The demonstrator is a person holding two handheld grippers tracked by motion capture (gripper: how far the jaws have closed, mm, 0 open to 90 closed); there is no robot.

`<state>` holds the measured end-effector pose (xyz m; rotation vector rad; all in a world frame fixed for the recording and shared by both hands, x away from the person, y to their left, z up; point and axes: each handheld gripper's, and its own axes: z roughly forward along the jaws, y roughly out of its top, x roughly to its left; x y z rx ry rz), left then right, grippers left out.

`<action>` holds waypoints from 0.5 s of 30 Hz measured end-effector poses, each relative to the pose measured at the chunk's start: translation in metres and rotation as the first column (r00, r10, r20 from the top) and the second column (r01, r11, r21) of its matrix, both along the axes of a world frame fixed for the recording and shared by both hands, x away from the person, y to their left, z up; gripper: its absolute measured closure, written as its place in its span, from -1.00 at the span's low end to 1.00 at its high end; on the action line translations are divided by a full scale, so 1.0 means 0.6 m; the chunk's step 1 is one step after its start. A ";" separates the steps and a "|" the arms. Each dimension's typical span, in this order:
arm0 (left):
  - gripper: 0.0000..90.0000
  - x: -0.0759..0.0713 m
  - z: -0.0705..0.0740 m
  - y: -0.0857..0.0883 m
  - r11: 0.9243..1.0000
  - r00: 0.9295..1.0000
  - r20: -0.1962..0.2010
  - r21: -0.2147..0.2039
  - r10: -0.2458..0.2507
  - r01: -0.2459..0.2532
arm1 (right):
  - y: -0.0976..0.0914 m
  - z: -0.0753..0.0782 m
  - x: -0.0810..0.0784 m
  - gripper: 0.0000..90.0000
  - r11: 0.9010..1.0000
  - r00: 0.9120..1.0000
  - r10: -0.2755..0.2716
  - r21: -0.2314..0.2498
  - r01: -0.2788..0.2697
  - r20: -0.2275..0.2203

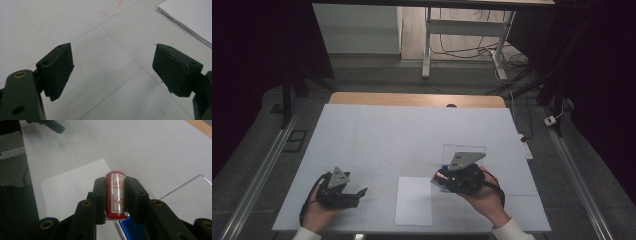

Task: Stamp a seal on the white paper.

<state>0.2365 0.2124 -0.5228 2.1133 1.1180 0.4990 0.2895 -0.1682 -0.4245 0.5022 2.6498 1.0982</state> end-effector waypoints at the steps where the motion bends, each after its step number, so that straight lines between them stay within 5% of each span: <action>1: -0.61 0.000 0.000 0.000 1.000 1.000 0.000 0.000 0.001 -0.001 | 0.003 -0.001 0.000 0.56 1.000 1.000 0.004 -0.002 -0.004 0.000; 15: -0.61 -0.001 0.002 0.000 1.000 1.000 0.001 -0.005 -0.003 0.003 | 0.038 -0.001 -0.003 0.56 0.999 0.999 0.045 -0.022 -0.045 -0.003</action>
